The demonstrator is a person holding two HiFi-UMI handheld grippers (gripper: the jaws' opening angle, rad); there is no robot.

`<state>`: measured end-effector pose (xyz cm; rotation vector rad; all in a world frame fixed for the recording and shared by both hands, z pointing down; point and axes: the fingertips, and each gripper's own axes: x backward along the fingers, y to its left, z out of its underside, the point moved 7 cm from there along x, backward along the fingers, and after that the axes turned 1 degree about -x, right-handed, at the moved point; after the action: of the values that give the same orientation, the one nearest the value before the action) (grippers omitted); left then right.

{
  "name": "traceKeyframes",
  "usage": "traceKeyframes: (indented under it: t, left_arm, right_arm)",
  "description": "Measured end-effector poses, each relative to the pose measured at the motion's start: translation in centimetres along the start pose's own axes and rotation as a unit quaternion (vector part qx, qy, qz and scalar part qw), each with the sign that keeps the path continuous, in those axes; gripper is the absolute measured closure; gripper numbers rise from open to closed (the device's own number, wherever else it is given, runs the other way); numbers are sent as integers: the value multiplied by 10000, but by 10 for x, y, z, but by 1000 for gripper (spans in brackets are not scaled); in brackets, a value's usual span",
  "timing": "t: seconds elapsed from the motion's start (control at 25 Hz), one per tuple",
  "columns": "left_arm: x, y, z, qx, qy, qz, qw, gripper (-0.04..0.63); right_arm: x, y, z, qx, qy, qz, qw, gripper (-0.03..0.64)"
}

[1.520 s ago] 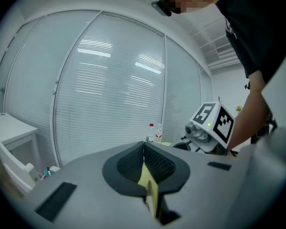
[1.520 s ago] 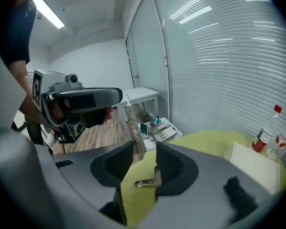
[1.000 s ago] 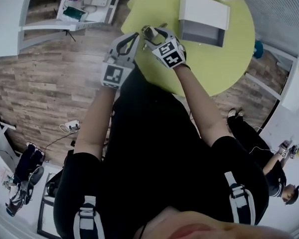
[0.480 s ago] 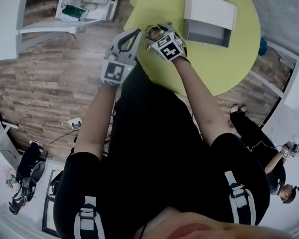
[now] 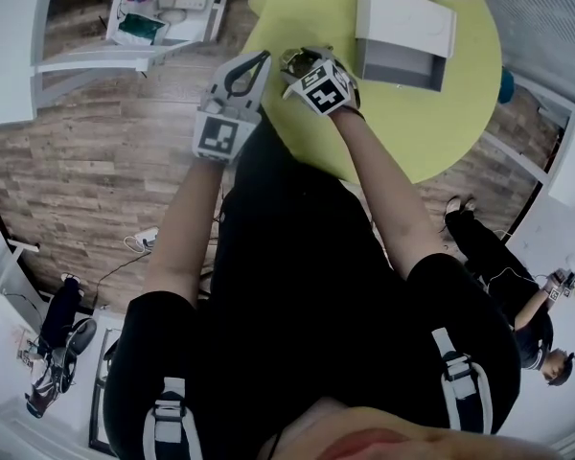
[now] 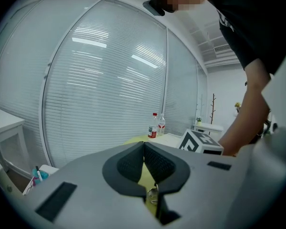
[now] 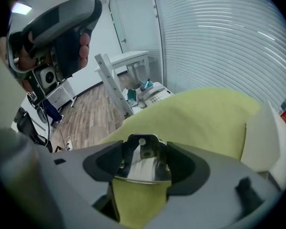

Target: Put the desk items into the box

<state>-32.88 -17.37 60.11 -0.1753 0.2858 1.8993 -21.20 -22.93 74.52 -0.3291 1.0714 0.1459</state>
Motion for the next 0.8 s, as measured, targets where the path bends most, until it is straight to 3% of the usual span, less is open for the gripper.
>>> traceKeyframes:
  t: [0.44,0.8]
  left_arm:
    - [-5,10,-30,-99,-176,168,9997,583]
    - [-13,2,-59,-180,-285,624,9975,583]
  right_arm:
    - [44,6,-33,-288,-365,150,9988,324]
    - [104,8,-54,-628,-830,564,9930,324]
